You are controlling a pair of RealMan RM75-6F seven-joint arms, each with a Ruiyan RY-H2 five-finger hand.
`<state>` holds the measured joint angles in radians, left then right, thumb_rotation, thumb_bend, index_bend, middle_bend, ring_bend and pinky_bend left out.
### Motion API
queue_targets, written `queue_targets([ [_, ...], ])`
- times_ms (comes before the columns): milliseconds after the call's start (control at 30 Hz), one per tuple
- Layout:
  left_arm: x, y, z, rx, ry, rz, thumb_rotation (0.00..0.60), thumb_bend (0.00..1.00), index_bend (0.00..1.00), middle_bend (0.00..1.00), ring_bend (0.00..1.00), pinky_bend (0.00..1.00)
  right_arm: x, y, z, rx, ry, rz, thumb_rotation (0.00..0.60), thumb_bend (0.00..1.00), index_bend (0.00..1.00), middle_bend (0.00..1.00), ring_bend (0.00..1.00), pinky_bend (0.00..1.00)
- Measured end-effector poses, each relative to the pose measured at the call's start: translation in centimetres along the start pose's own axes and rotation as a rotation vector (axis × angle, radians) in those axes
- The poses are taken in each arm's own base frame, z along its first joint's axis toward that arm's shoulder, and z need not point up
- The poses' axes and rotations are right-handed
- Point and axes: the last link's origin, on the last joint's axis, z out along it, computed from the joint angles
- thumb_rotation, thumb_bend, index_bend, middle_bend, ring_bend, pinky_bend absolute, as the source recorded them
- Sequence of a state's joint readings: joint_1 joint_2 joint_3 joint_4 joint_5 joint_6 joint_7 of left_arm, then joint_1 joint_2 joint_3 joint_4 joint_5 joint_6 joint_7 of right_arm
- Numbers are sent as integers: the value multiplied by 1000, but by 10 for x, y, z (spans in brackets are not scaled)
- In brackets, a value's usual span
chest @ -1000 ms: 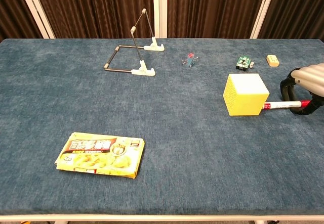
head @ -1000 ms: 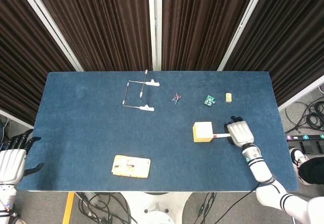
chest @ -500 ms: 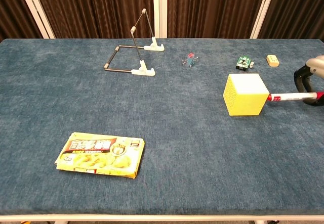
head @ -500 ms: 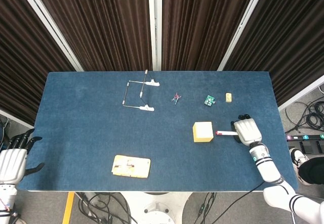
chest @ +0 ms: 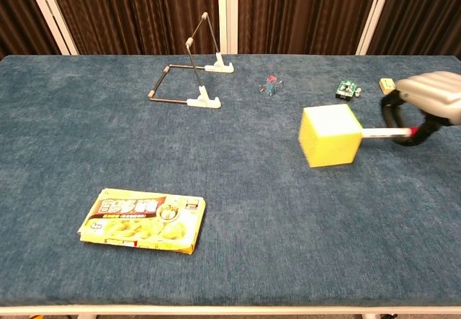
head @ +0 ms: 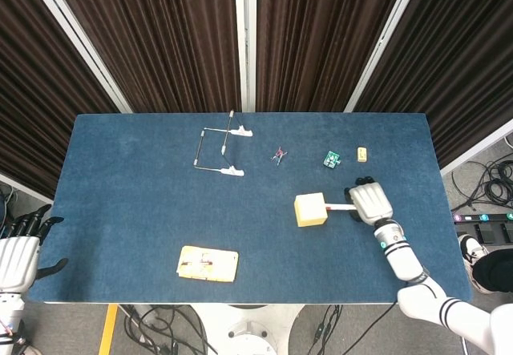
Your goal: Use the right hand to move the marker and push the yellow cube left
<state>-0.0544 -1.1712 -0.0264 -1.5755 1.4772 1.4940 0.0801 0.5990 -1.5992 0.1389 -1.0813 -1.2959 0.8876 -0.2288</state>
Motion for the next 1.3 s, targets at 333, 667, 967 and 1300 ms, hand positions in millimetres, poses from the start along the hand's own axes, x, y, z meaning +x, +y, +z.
queue_targets([
  [333,-1,-6,-2,9,3,-3,600,29,312,204,165,163,12,-64,26,120,6,25,600,477,650,598,246,236],
  [667,-1,-9,-5,10,2,-7,600,29,312,204,165,163,20,-74,21,167,6,-29,600,477,650,598,246,235],
  [967,-2,-8,-6,5,3,-9,600,30,312,204,165,163,19,-65,8,182,-27,-29,600,477,653,598,246,224],
  [1300,0,-8,-8,7,9,-11,600,29,311,204,165,163,20,-100,8,267,-25,-20,600,477,653,599,246,216],
])
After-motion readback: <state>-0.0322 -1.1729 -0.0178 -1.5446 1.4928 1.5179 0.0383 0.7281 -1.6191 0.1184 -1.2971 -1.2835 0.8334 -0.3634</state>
